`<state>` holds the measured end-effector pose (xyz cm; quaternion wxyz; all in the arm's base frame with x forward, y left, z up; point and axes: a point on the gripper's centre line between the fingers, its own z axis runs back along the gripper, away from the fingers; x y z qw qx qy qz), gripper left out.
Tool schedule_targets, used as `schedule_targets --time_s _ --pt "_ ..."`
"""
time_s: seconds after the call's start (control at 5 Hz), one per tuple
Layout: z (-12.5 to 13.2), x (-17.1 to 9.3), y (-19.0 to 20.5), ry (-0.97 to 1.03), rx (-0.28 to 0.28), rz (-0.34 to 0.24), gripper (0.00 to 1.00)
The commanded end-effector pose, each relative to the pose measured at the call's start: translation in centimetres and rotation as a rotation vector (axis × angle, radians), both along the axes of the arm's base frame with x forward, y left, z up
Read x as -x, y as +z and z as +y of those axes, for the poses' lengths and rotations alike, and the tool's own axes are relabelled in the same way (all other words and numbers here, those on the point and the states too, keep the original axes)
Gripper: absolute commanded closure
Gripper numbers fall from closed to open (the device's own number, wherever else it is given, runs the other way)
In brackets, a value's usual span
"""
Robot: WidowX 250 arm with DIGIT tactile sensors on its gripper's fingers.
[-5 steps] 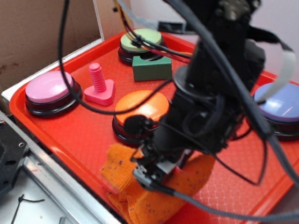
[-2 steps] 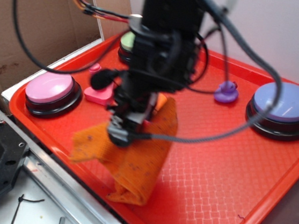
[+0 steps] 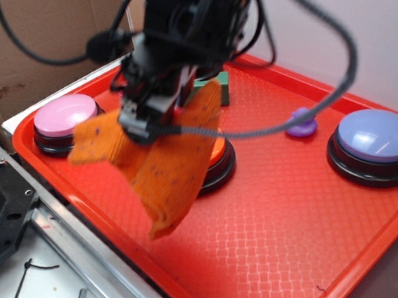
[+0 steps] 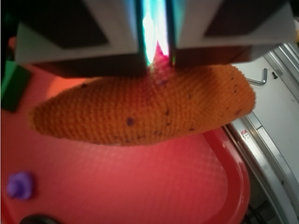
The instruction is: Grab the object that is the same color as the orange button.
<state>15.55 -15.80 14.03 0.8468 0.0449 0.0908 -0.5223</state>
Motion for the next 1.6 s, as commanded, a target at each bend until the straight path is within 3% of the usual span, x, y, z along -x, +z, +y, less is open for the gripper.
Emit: schedule_targets --time_s 0.0,0.4,0.6,1.0,1.4 --pt "-1.1 -0.8 1.9 -0.031 0.047 -0.046 1.00" --pt "-0.7 -2.4 4.2 -0.173 0.003 0.046 1.00" --pt "-0.9 -3.5 7.0 -0.238 -0.044 0.057 1.00" --pt "0.2 -4.0 10.6 -0.290 0.012 0.014 1.00" --pt "1.3 -3.6 9.1 -0.270 0.029 0.056 1.00"
